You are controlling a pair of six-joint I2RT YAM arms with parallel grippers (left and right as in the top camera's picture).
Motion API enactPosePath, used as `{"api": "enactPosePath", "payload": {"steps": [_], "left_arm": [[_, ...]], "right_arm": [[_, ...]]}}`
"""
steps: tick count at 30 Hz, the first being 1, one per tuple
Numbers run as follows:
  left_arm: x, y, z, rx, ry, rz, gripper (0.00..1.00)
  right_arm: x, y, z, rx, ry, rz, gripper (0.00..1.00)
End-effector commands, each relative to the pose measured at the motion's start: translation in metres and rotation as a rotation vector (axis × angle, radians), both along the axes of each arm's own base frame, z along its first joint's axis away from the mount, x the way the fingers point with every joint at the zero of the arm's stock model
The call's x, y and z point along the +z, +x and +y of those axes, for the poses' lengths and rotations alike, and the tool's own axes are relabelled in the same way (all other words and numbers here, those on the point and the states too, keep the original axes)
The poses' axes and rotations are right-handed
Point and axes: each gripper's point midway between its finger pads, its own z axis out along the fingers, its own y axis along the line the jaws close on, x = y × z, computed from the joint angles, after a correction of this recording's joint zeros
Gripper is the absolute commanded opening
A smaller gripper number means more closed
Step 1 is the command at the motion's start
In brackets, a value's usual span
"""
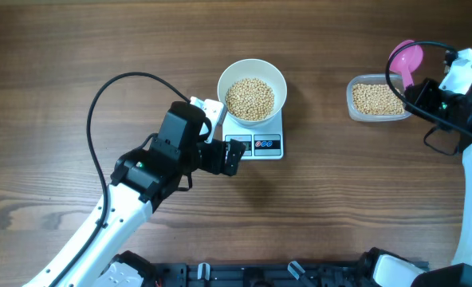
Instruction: Scoop item into bowl and weigh 150g on scale
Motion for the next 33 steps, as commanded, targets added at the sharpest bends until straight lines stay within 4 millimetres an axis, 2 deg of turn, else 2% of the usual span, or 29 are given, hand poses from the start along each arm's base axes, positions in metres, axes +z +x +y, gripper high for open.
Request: {"api": "enactPosePath", "payload": {"steps": [1,5,11,14,17,20,23,26,29,33], "left_arm": [[-0.001,0.001,0.000,-0.012,0.016,-0.011,1.00],[-0.001,0.001,0.000,-0.012,0.017,-0.011,1.00],[-0.001,0.001,0.000,-0.012,0.016,-0.011,1.00],[-0.001,0.001,0.000,-0.012,0.017,-0.011,1.00],[-0.001,0.001,0.000,-0.012,0.017,-0.011,1.00],[-0.001,0.001,0.000,-0.012,0.016,-0.011,1.00],[-0.001,0.001,0.000,-0.012,0.016,-0.011,1.00],[-0.001,0.001,0.000,-0.012,0.016,-0.011,1.00],[-0.001,0.001,0.000,-0.012,0.016,-0.011,1.00],[-0.001,0.001,0.000,-0.012,0.016,-0.011,1.00]], "right_arm": [[0.003,-0.002,-0.018,-0.074,-0.070,0.012,0.04],[0.002,-0.003,-0.021,-0.066,-0.100,0.014,0.04],[-0.006,-0.013,-0.017,0.103,-0.217,0.046,0.04],[-0.009,-0.016,-0.016,0.119,-0.226,0.062,0.04],[-0.012,-0.019,-0.026,0.085,-0.279,0.096,0.04],[-0.022,-0.022,-0.027,0.112,-0.327,0.130,0.04],[-0.037,-0.023,-0.011,0.218,-0.353,0.158,0.04],[-0.044,-0.020,0.002,0.269,-0.404,0.183,0.04],[-0.049,-0.018,-0.007,0.252,-0.535,0.238,0.04],[-0.066,-0.018,-0.016,0.243,-0.575,0.313,0.04]]}}
